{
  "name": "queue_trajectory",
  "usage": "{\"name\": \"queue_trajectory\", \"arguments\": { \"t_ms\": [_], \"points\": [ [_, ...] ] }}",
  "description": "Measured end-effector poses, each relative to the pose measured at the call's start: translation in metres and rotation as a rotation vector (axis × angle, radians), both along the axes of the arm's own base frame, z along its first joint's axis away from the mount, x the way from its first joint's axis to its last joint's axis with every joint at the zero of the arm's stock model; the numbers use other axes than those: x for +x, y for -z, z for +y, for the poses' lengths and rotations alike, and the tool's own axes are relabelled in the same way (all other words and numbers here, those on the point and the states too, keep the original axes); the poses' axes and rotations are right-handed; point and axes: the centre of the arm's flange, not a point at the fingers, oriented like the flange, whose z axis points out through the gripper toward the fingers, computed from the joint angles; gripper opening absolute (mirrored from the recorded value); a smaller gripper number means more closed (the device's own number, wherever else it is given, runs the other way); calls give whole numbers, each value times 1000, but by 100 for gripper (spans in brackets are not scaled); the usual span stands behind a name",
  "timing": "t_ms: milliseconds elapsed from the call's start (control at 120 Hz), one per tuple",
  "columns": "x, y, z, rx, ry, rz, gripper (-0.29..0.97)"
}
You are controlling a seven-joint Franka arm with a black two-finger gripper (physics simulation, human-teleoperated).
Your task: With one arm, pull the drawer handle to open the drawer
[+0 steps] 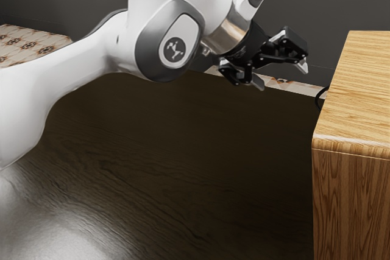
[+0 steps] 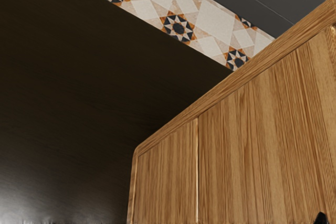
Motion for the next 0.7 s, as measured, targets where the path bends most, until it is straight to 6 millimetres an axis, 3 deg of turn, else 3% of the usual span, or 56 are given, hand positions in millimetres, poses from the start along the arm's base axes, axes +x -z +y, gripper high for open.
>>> {"name": "queue_trajectory", "arguments": {
  "t_ms": [400, 700],
  "points": [
    [-10, 5, -27, -12, 51, 14, 67],
    [-26, 9, -29, -21, 44, 39, 67]
  ]
}}
